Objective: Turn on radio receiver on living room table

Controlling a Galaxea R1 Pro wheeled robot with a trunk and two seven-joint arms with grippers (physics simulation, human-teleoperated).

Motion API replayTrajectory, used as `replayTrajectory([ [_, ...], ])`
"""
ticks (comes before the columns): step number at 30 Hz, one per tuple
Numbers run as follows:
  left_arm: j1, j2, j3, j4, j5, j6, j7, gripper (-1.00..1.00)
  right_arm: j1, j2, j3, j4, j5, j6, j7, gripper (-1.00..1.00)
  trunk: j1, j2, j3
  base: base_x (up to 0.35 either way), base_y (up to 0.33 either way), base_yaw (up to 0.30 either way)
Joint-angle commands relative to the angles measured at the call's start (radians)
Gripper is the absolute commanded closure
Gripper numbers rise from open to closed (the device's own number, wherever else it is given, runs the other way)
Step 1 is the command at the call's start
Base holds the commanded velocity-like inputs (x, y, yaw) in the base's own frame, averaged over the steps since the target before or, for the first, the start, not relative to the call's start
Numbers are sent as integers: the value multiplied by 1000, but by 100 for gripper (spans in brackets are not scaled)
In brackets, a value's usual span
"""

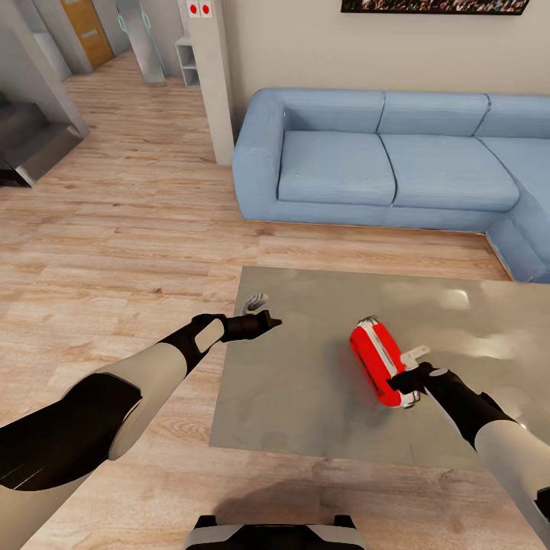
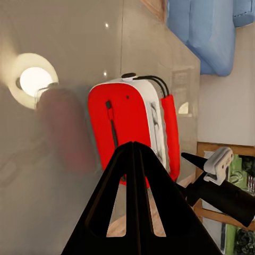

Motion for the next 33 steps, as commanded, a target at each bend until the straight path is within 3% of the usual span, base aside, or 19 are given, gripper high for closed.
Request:
replayTrajectory([
  [1, 0, 0, 0, 0, 0, 0, 0, 100, 0, 0, 0, 0, 0, 0, 0, -100, 0, 0, 0, 0, 0, 0],
  [18, 0, 0, 0, 0, 0, 0, 0, 100, 1, -6, 0, -17, 3, 1, 12, -100, 0, 0, 0, 0, 0, 0],
  [20, 0, 0, 0, 0, 0, 0, 0, 100, 1, -10, 0, -48, 3, 4, 20, -100, 0, 0, 0, 0, 0, 0],
  [23, 0, 0, 0, -1, -1, -4, 0, 100, 1, -18, -1, -169, 4, 31, 52, -100, 0, 0, 0, 0, 0, 0],
  [25, 0, 0, 0, -1, -1, -7, 1, 100, 0, -43, -3, -305, 3, 121, 106, -100, 0, 0, 0, 0, 0, 0],
  [29, 0, 1, 0, -1, -3, -11, 5, 100, 0, -130, -4, -542, -31, 362, 235, -100, 0, 0, 0, 0, 0, 0],
  [33, 0, 1, 0, -2, -3, -12, 7, 100, 0, -201, -5, -661, -89, 481, 284, -100, 0, 0, 0, 0, 0, 0],
])
